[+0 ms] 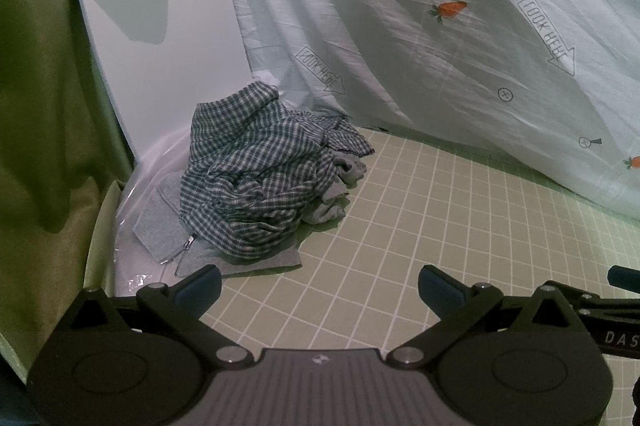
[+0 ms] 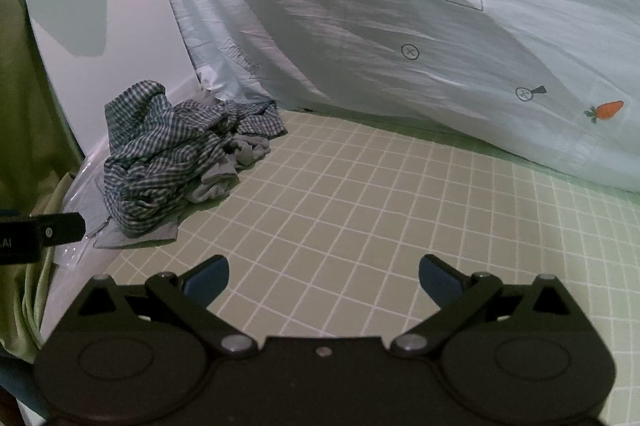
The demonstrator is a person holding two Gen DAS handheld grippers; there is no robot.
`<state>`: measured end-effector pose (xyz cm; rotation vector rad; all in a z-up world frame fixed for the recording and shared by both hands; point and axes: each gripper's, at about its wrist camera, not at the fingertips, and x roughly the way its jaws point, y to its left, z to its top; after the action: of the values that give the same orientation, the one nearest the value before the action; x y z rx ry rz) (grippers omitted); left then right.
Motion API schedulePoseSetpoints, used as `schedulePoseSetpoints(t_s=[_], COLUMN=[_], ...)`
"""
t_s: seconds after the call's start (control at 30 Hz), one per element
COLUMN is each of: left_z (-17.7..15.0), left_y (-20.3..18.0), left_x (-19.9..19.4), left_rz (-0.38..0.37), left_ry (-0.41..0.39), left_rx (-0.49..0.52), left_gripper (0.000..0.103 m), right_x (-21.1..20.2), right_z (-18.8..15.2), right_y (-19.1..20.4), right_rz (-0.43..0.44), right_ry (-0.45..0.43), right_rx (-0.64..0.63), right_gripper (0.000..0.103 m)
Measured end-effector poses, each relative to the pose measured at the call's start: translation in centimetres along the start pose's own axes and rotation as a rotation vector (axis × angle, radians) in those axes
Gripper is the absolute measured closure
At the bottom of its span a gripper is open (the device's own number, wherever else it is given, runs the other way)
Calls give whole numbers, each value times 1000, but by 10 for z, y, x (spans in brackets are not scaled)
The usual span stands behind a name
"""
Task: Fold clothes
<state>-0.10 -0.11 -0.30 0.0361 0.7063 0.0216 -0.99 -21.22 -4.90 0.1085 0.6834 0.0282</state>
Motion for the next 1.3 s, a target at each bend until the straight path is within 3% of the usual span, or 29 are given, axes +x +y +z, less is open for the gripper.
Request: schedulePoseSetpoints(t_s=[0.47,0.73,1.0,1.3], left_z=[0,0,16,58], left_y=[3,16,51,104], left_x=[4,17,43,113], left_rz=[7,11,48,110], left_ry=[26,82,94,107], left_rx=[-10,-51,-124,-196], left_gripper=[0,0,2,16], right_x=[2,13,46,115], right_z=[-3,3,39,93], right_y=[1,16,48,116], right_rz=[-1,16,75,133], right_ry=[6,1,-19,-45], right_rx=[-9,-75,-117,-222], right_gripper=[0,0,0,4])
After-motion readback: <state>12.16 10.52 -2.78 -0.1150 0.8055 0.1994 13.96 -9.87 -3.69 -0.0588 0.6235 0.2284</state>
